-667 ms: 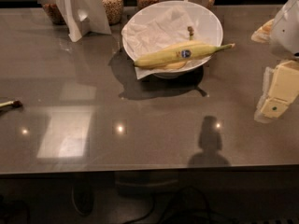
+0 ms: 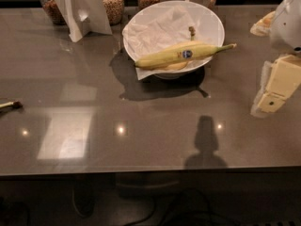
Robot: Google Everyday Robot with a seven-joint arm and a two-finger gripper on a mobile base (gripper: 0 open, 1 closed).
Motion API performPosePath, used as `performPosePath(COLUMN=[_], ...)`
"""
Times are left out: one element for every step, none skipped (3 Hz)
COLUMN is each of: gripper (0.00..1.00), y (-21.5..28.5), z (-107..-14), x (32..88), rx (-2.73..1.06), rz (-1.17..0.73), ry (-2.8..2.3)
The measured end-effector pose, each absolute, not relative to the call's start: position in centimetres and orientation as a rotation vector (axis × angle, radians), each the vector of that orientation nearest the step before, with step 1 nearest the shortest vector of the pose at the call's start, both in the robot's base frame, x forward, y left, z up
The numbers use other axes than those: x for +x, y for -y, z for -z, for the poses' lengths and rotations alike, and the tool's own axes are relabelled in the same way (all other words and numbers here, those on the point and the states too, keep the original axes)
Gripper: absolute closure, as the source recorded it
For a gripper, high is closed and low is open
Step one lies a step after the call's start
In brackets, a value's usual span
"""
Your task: Pick banana from white bowl
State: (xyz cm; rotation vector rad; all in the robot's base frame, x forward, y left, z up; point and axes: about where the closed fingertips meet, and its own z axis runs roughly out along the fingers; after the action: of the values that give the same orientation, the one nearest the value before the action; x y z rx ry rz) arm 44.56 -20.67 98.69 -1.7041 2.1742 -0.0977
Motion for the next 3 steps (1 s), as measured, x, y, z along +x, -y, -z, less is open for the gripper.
performPosePath(gripper=[0.0,0.0,0.0], y=[19.0,17.4,15.9], z=[-100.2,-101.2,-101.0], x=[46.1,48.3,51.6], rx=[-1.683,-1.651,-1.614], rz=[0.102,0.091,0.081], ry=[-2.067,-1.936,-1.814])
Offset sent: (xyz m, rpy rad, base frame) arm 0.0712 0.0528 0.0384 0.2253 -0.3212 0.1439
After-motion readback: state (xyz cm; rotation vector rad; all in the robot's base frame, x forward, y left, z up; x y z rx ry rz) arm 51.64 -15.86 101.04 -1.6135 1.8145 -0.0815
